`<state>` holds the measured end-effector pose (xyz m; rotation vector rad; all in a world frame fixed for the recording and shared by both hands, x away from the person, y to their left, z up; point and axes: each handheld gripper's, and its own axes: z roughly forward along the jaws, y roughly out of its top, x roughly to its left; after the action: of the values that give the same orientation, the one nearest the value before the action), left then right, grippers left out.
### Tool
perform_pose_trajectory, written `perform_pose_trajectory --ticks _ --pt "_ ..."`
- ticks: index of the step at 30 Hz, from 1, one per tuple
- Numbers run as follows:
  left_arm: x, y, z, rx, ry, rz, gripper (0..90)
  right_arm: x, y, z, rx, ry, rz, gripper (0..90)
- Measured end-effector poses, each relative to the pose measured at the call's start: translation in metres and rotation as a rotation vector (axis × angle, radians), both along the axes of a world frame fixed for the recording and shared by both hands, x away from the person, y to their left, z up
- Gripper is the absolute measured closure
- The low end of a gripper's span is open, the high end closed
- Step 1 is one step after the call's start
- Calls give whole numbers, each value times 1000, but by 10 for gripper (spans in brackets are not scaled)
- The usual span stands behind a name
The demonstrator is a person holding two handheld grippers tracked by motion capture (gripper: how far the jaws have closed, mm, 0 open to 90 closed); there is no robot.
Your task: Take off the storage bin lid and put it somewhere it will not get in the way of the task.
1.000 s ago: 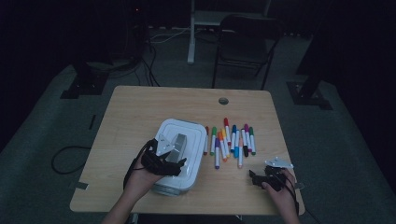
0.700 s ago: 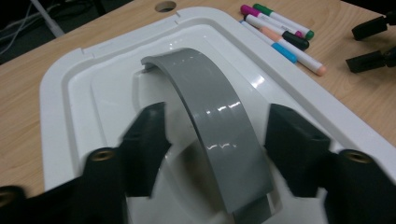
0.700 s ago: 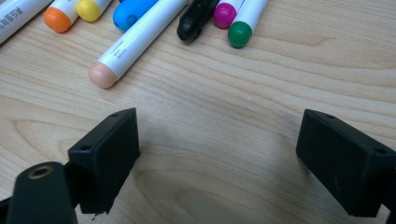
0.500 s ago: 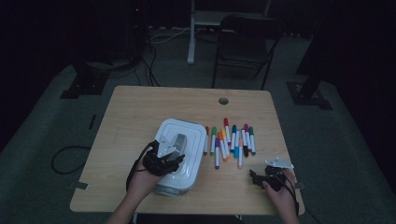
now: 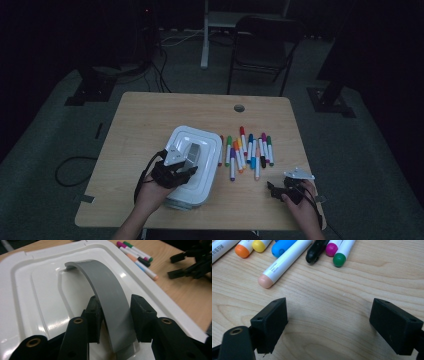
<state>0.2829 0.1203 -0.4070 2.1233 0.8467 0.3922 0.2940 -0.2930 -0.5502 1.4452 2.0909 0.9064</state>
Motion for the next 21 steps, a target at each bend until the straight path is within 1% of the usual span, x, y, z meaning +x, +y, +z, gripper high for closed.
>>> perform_pose_trajectory --ticks 6,10,15,19,21 --pt "-9 6 16 -38 -21 -44 680 -1 0 0 0 0 -2 144" --pt "-12 13 24 -79 -21 -60 703 -1 0 0 -1 0 -1 142" --pt "-15 27 36 -137 -36 -50 718 -1 1 0 -1 1 2 136" --pt "-19 41 43 -155 -61 -21 718 -1 0 0 -2 0 2 136" --pt "-20 52 45 -175 -68 0 719 -1 1 0 -2 0 2 136"
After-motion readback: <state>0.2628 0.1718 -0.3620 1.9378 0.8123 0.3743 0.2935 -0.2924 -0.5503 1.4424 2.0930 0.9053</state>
